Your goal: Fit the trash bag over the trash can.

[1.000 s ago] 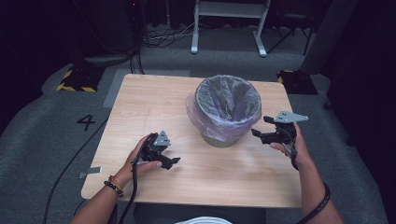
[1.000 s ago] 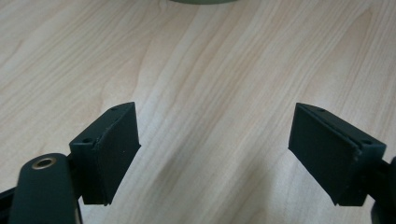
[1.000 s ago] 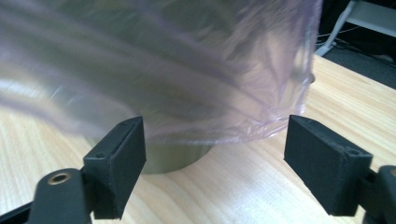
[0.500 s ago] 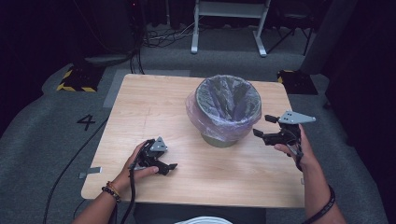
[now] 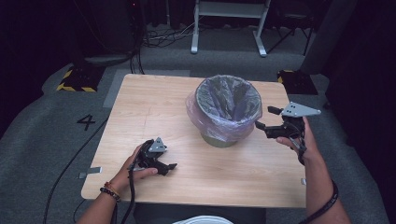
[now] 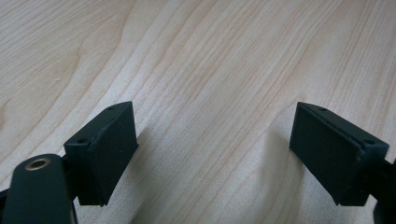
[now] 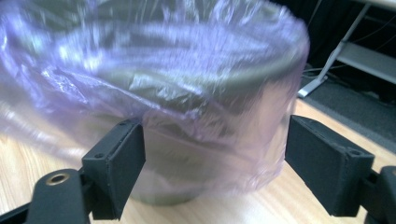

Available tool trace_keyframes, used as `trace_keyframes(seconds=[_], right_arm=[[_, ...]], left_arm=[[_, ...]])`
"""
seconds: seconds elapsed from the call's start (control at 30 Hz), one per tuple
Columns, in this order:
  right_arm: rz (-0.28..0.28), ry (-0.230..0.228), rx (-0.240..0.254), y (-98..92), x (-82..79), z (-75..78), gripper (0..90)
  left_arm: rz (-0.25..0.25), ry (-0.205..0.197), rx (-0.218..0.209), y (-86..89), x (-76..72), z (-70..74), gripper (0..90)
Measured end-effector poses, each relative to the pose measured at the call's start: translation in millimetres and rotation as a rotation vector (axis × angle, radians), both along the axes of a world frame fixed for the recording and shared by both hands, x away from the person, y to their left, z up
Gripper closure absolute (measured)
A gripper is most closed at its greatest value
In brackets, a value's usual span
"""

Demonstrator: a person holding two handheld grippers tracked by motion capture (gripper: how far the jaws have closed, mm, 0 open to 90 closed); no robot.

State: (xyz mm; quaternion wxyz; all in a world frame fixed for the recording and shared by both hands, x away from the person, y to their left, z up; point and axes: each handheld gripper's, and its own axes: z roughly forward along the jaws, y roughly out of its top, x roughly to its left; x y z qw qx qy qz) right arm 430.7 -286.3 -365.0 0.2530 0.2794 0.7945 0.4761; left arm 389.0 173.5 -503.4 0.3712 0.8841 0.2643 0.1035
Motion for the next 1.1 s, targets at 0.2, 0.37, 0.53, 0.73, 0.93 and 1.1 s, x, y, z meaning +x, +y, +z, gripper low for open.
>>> trace_keyframes(seconds=[0.2,0.37,0.53,0.73,0.93,1.1], right_arm=[[0.02,-0.044,0.017,3.4,-1.8,19.1,20.4],[0.039,-0.055,0.012,1.8,-6.0,26.2,20.7],[0.025,-0.041,-0.003,-5.5,-8.9,24.5,21.8],[0.034,-0.015,-0.038,-5.2,-12.5,14.4,21.1],[0.043,-0.028,-0.004,-2.9,-15.6,21.6,21.1],[0.058,-0.039,0.024,2.5,-16.9,29.8,21.0]], left_arm=[[0.001,0.001,0.002,-0.1,0.0,0.1,14.6],[0.002,0.001,0.001,-0.1,0.1,0.0,14.6],[0.002,0.001,0.002,-0.1,0.1,0.0,14.6],[0.001,0.001,0.001,-0.1,0.1,0.0,14.6],[0.001,0.001,0.001,-0.1,0.0,0.0,14.6],[0.001,0.001,0.001,-0.1,0.1,0.0,14.6]])
